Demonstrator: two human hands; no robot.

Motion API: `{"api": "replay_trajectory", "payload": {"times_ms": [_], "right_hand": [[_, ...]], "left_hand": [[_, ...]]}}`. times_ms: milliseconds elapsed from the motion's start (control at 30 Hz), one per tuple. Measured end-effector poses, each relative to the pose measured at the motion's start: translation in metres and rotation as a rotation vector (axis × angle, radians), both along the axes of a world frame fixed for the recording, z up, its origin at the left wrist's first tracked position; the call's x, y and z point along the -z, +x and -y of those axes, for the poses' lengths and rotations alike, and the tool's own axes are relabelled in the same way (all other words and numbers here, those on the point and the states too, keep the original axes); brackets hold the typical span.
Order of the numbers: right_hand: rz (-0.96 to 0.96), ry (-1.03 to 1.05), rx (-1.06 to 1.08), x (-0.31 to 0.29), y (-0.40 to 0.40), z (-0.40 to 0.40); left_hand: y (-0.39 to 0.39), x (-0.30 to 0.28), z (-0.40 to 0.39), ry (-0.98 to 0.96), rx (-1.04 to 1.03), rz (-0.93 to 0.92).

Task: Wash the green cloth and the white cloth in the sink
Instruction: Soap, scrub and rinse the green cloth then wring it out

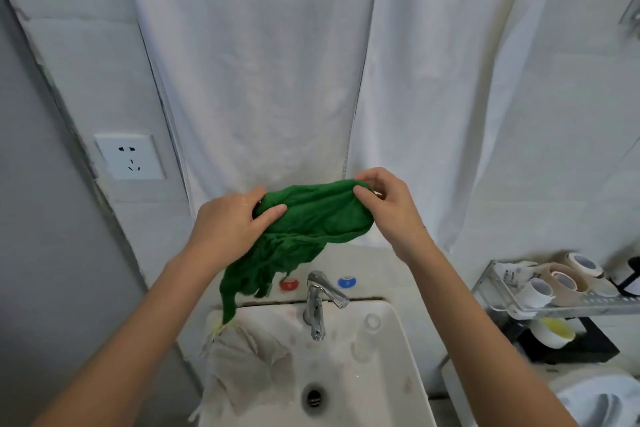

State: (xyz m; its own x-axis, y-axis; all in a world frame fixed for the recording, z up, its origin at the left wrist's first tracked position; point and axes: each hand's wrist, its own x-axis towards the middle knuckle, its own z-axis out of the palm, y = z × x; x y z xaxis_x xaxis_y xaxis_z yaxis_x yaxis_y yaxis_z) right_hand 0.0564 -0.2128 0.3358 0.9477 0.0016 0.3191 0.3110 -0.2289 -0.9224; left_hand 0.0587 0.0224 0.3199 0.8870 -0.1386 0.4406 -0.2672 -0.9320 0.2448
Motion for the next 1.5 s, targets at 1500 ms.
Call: {"api": "replay_trajectory", "payload": {"times_ms": [1500], "right_hand": [[0.194,-0.444,-0.030,-0.083,-0.002,0.030]], "left_hand": [[0.001,0.029,0.001,-0.651,0.540,-0.742]]}}
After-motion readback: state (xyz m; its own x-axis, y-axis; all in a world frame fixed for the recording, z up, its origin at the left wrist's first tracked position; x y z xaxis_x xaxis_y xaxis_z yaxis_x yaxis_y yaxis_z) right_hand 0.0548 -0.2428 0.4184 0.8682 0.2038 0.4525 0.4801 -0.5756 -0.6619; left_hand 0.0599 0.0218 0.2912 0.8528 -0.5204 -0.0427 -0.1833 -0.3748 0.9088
